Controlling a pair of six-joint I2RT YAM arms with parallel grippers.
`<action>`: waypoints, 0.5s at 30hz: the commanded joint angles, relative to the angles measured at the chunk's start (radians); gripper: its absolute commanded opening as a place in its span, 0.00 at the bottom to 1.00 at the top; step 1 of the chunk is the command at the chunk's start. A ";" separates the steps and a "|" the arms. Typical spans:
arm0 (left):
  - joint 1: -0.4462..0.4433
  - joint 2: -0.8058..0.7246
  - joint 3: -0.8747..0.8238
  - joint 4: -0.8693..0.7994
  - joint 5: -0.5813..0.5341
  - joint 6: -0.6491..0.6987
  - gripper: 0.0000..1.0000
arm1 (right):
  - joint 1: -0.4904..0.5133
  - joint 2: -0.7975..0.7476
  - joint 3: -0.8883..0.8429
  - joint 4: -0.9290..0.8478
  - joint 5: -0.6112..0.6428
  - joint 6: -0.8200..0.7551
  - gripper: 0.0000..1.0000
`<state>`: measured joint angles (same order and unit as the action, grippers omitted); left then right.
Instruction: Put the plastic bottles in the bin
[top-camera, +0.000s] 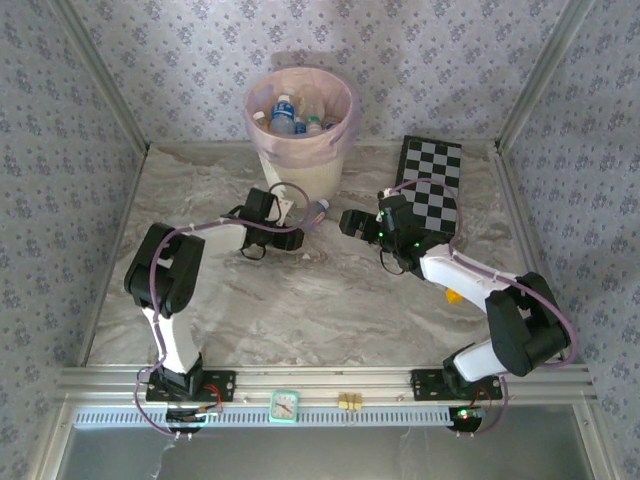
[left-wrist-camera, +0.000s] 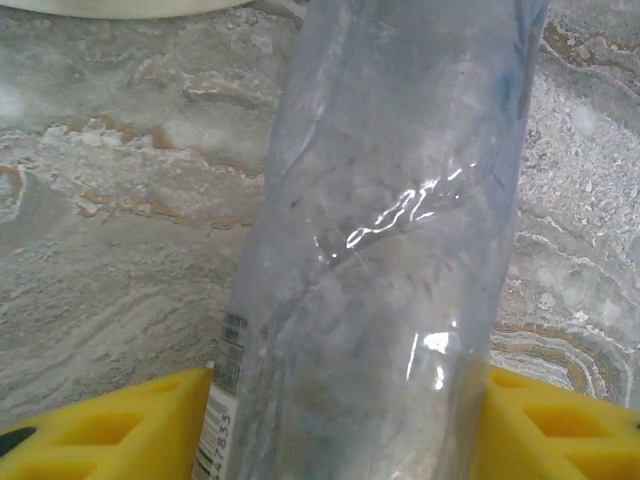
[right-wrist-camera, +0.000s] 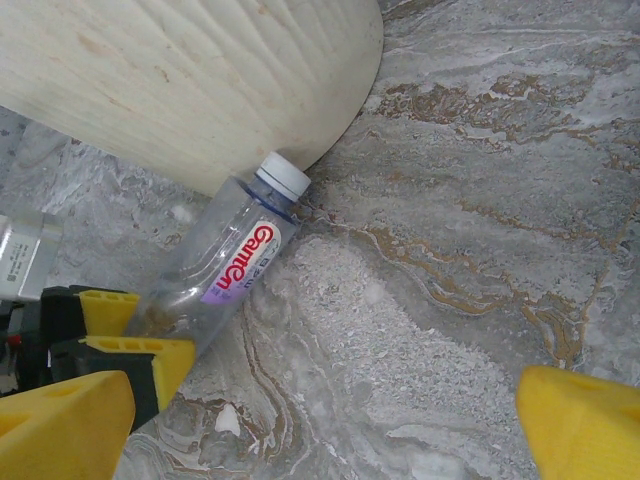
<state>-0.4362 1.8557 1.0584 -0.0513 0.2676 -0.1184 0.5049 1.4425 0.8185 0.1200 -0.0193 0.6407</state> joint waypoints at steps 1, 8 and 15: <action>-0.009 0.024 0.037 -0.063 -0.037 0.037 0.56 | 0.004 0.003 0.012 0.001 0.004 0.019 1.00; -0.030 0.034 0.049 -0.071 -0.038 0.039 0.43 | 0.000 0.003 0.011 0.000 0.003 0.022 1.00; -0.055 -0.075 0.029 -0.033 0.027 -0.027 0.42 | -0.012 -0.006 0.011 -0.007 0.011 0.022 1.00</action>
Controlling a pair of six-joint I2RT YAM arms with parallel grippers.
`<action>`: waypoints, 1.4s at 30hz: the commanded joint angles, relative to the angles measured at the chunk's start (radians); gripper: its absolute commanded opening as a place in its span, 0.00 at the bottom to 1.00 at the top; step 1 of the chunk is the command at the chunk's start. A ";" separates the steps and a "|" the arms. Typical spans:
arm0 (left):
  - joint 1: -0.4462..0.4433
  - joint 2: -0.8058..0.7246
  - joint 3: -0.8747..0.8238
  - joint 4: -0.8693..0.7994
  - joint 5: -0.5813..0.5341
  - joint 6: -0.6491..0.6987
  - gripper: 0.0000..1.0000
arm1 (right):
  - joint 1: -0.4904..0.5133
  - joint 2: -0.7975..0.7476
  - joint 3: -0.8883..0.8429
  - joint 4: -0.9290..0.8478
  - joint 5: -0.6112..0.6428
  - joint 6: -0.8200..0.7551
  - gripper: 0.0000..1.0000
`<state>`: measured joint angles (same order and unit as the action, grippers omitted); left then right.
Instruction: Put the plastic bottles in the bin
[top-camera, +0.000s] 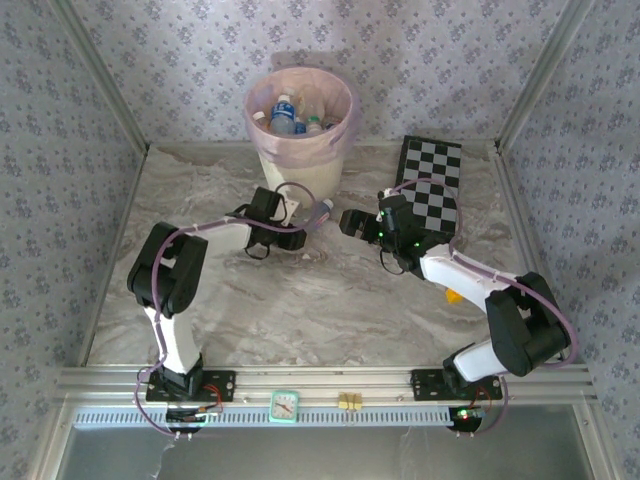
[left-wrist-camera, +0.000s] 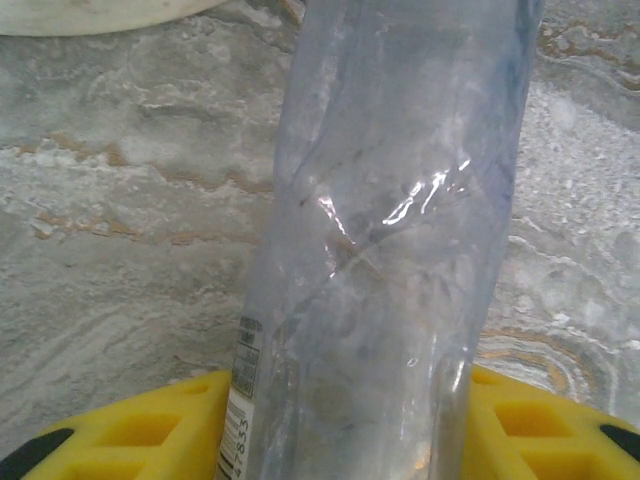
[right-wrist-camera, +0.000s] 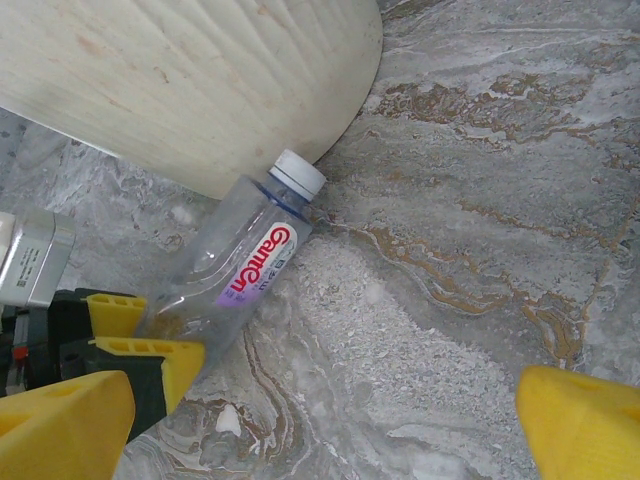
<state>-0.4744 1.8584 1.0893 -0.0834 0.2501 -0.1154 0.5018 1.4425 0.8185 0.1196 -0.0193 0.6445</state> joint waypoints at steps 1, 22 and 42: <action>-0.022 -0.098 -0.002 -0.001 0.051 -0.035 0.42 | -0.010 -0.008 0.009 -0.010 0.018 0.020 1.00; -0.073 -0.369 0.307 -0.039 -0.062 -0.009 0.42 | -0.077 -0.130 -0.134 0.071 0.098 0.129 1.00; -0.039 0.260 1.418 -0.709 -0.287 -0.051 0.43 | -0.086 -0.146 -0.159 0.029 0.091 0.129 1.00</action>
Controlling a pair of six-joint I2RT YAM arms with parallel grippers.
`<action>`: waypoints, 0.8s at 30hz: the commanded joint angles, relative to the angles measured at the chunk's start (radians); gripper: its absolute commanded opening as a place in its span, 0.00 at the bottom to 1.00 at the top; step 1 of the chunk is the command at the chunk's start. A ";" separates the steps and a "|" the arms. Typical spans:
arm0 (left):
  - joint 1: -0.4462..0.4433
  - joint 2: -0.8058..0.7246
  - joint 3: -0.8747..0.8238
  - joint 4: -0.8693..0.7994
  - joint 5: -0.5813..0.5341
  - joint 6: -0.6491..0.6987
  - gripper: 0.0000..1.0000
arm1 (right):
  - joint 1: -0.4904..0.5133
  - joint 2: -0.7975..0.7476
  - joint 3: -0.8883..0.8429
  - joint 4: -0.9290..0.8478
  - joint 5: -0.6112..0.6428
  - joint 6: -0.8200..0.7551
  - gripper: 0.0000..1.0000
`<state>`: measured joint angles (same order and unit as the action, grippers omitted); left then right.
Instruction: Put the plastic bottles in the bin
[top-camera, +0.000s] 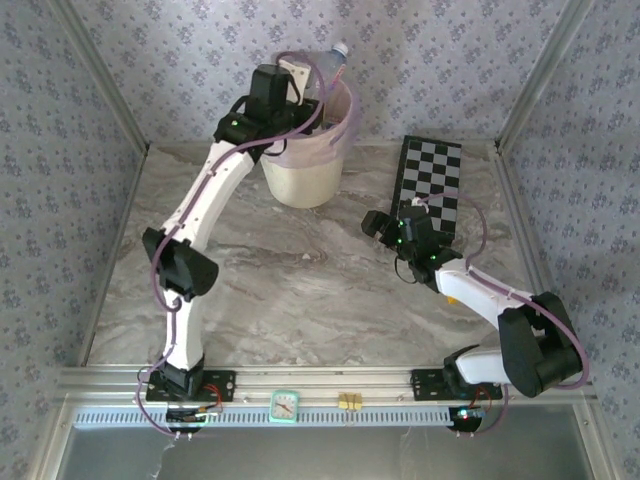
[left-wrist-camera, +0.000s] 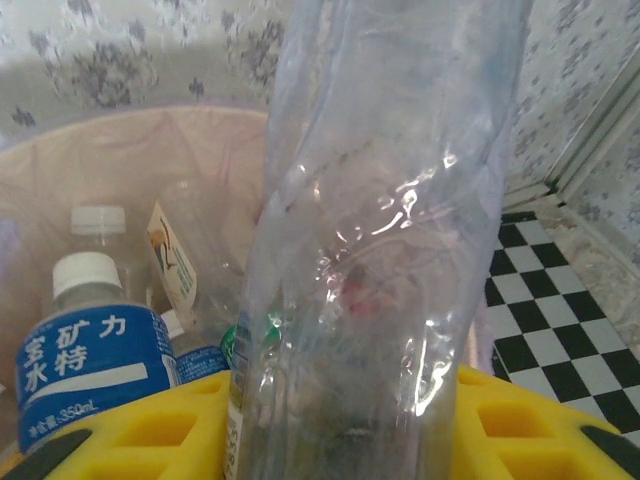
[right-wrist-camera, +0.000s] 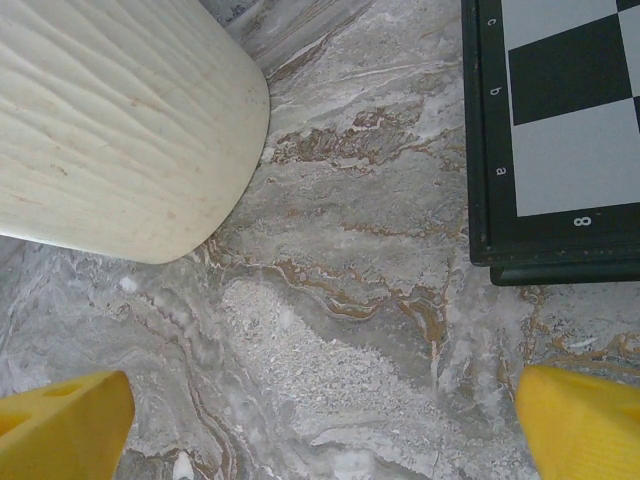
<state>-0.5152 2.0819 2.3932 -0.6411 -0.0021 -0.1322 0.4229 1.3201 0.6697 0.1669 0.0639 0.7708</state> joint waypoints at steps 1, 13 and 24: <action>0.002 0.059 0.145 -0.171 -0.038 -0.041 0.43 | -0.007 -0.025 -0.012 -0.020 0.009 0.002 1.00; 0.001 0.112 0.216 -0.260 -0.093 -0.092 0.57 | -0.016 -0.093 -0.050 -0.026 0.032 -0.003 1.00; 0.002 0.035 0.204 -0.215 -0.072 -0.108 0.83 | -0.027 -0.155 -0.079 -0.050 0.062 -0.027 1.00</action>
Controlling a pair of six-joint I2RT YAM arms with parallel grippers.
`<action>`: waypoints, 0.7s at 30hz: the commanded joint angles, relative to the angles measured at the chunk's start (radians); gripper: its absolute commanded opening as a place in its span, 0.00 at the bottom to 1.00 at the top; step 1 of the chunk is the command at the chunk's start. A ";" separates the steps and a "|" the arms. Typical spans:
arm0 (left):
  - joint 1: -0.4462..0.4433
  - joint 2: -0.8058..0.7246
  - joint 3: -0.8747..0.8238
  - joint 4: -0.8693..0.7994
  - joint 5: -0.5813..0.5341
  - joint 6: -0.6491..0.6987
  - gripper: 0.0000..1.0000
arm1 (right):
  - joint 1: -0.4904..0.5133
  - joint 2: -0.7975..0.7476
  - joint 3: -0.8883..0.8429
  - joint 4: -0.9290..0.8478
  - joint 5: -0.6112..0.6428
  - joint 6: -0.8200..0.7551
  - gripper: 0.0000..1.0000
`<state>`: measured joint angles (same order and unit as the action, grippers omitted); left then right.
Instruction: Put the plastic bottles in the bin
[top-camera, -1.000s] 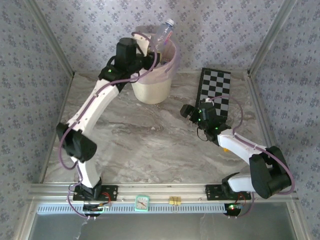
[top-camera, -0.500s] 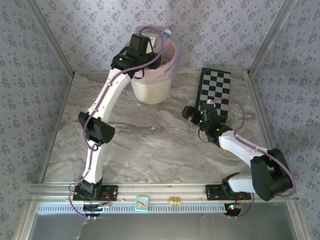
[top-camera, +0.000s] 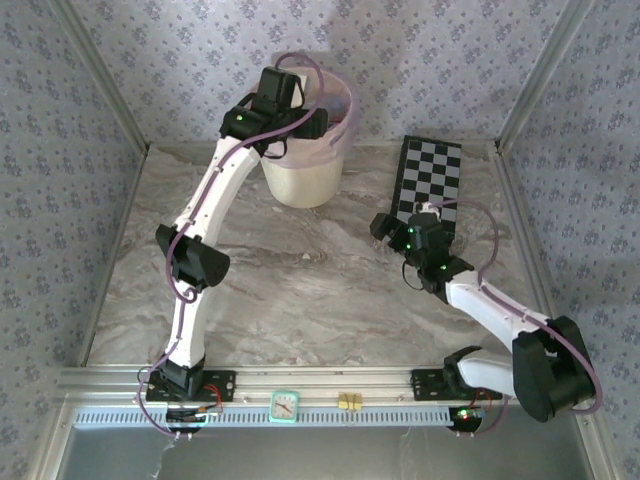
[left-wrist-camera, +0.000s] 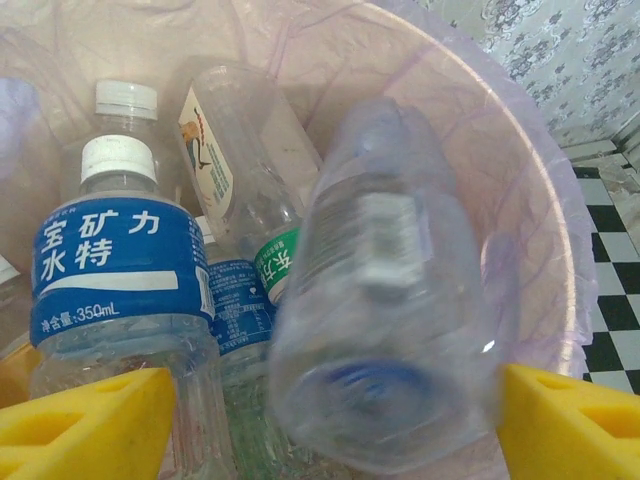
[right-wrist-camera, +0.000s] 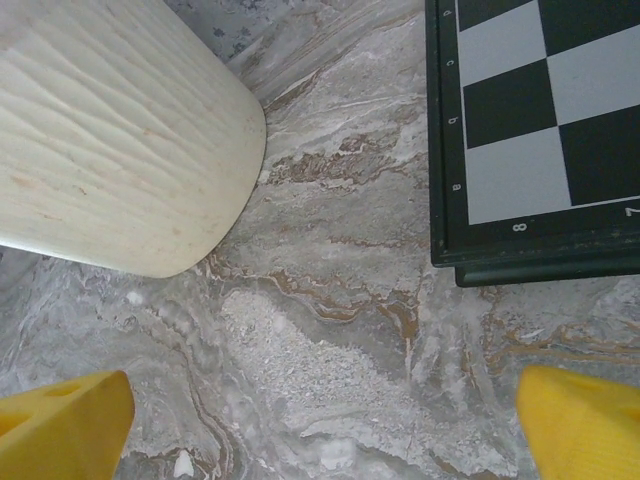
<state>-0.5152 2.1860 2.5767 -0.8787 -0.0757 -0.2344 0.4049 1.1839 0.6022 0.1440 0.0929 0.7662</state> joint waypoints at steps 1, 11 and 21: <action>0.001 -0.084 0.005 0.032 0.002 -0.003 0.83 | -0.011 -0.021 -0.012 -0.032 0.040 -0.029 1.00; 0.004 -0.401 -0.581 0.366 -0.112 0.036 0.86 | -0.073 -0.019 0.041 -0.114 0.199 -0.255 1.00; 0.127 -0.691 -1.125 0.779 -0.004 -0.130 0.88 | -0.244 0.003 0.010 -0.025 0.274 -0.457 1.00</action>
<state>-0.4175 1.5414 1.4929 -0.2832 -0.1425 -0.2871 0.1856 1.1828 0.6312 0.0586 0.3279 0.4042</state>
